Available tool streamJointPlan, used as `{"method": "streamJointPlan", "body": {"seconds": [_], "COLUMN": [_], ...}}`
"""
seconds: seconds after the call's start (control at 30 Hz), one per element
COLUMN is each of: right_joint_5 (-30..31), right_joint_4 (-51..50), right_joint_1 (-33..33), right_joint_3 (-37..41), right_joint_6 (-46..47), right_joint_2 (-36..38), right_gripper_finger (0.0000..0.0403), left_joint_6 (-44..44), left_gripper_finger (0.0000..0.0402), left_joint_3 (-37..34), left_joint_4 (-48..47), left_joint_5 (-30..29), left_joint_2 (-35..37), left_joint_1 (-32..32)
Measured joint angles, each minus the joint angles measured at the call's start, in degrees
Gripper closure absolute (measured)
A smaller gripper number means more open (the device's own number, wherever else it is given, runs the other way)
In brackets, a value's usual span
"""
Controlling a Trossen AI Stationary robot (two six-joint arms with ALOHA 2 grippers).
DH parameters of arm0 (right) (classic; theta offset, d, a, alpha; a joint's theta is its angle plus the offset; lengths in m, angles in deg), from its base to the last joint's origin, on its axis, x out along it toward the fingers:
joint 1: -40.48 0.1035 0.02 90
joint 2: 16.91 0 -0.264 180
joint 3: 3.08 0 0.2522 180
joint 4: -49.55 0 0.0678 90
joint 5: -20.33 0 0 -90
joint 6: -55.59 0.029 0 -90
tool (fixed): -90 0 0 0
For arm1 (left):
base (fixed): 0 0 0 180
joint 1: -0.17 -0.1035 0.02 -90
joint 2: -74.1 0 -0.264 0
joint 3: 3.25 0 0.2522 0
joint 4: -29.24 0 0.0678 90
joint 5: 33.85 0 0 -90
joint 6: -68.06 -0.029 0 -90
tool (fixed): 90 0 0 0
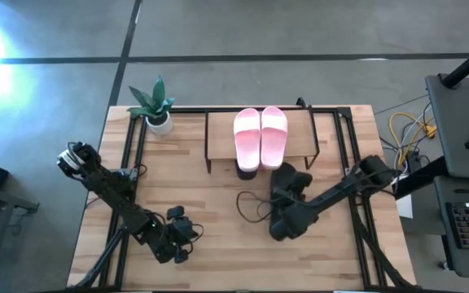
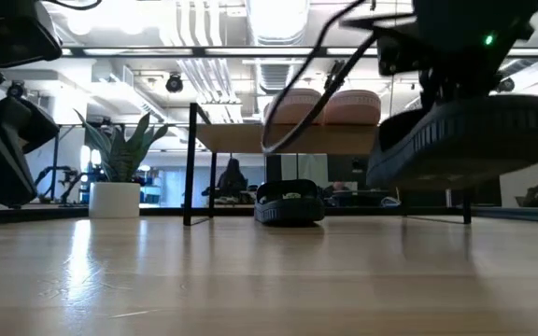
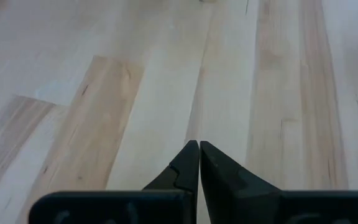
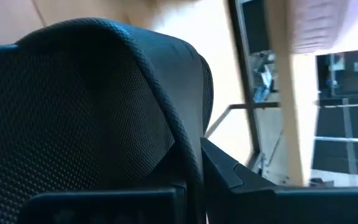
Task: Pick and place slides into the shelf
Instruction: Put the black slipper under the shelf
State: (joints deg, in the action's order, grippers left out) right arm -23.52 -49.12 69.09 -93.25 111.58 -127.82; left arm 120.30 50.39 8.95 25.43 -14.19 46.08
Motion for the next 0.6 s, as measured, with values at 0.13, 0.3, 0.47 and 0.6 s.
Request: {"method": "streamJointPlan", "body": {"seconds": [0.13, 0.3, 0.47, 0.6], "right_joint_5": [-0.1, 0.2, 0.0, -0.1], "right_joint_4": [6.8, 8.1, 8.2, 8.2], "right_joint_1": [-0.5, -0.5, -0.5, -0.5], "right_joint_3": [2.7, 5.2, 7.7, 7.7], "right_joint_6": [-5.5, -8.0, -4.4, -1.7], "right_joint_2": [0.8, -0.3, -0.3, -0.3], "right_gripper_finger": [0.0377, 0.034, 0.0292, 0.0256], "left_joint_6": [0.1, 0.8, 1.6, 2.8], "left_gripper_finger": [0.0402, 0.0402, 0.0402, 0.0402], "left_joint_3": [0.0, 0.0, 0.0, 0.0], "left_joint_4": [0.0, 0.0, 0.0, 0.0], "left_joint_5": [0.0, 0.0, 0.0, 0.0], "left_joint_2": [0.0, 0.0, 0.0, 0.0], "left_joint_1": [-0.2, -0.2, -0.3, -0.5]}}
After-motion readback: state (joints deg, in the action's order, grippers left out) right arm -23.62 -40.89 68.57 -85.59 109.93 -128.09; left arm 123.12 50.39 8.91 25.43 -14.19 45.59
